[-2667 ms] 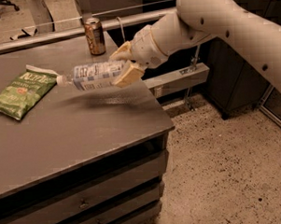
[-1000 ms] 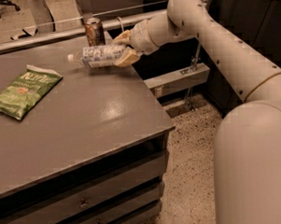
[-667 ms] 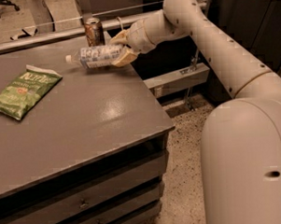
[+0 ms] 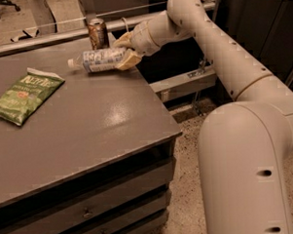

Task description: Move blue plastic bottle near orange can

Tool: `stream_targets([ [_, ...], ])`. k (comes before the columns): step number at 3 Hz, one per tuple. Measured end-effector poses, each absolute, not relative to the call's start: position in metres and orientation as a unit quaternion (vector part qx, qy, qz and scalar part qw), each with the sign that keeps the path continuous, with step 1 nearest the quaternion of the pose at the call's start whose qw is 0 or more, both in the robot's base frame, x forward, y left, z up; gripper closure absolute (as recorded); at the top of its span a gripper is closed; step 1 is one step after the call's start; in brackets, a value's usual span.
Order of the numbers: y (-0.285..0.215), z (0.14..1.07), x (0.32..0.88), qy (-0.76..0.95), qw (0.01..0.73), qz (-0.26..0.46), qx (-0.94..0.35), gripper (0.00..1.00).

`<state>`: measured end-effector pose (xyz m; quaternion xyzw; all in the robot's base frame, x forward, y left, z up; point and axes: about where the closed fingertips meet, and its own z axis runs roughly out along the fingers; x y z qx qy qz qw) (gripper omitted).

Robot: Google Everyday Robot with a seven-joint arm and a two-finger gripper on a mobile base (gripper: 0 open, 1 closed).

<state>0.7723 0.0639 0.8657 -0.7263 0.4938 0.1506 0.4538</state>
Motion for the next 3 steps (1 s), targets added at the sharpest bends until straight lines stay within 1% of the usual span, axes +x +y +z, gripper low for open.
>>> stream_targets([
  [2,0.0612,0.8636,0.7778,0.496,0.456,0.151,-0.723,0.12],
  [3,0.0607,0.8601,0.7788,0.498,0.456,0.154,-0.721,0.0],
])
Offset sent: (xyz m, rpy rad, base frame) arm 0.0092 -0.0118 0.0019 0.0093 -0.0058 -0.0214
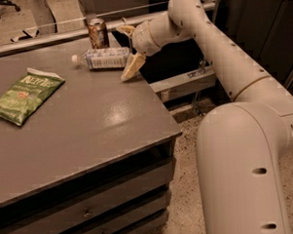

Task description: Move blue plastic bottle near orange can

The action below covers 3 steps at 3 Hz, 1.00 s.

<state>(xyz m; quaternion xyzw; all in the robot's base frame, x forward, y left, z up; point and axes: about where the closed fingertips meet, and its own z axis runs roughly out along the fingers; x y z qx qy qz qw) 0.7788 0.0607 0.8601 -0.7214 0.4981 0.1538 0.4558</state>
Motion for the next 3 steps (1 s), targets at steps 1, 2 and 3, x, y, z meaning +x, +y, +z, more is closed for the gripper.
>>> stream_targets([
  [1,0.058,0.862,0.776,0.5,0.459,0.156,-0.718,0.0],
  [2,0.044,0.877,0.76,0.522,0.474,0.191,-0.683,0.0],
  [3,0.022,0.902,0.729,0.539,0.501,0.238,-0.634,0.0],
])
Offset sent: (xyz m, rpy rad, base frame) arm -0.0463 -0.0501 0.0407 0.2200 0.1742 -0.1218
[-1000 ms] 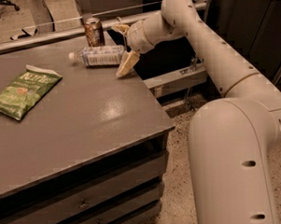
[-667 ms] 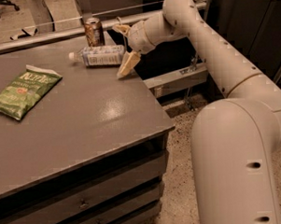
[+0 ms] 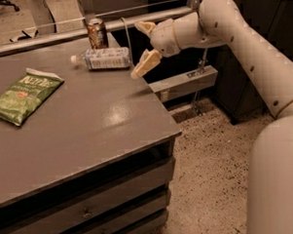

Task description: Move blue plastic bottle near orange can

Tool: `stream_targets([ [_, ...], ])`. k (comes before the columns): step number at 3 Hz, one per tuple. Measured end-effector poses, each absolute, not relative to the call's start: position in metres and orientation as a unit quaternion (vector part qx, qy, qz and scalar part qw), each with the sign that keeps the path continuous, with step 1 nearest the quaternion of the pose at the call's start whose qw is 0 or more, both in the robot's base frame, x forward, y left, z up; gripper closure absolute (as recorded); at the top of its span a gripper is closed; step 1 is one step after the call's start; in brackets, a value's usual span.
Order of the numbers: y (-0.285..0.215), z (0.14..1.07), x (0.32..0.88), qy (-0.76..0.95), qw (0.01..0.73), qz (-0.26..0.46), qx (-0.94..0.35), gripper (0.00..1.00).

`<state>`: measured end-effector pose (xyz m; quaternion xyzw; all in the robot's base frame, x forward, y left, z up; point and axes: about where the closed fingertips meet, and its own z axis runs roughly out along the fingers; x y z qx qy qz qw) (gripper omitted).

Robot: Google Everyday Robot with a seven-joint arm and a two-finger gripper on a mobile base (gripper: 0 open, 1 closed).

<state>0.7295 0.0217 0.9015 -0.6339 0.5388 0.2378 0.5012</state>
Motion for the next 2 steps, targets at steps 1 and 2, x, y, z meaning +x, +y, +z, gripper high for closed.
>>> stream_targets([
  [1,0.001,0.921,0.702,0.547,0.521,0.259,-0.602,0.0],
  [2,-0.02,0.916,0.688,0.56,0.519,0.259,-0.592,0.0],
])
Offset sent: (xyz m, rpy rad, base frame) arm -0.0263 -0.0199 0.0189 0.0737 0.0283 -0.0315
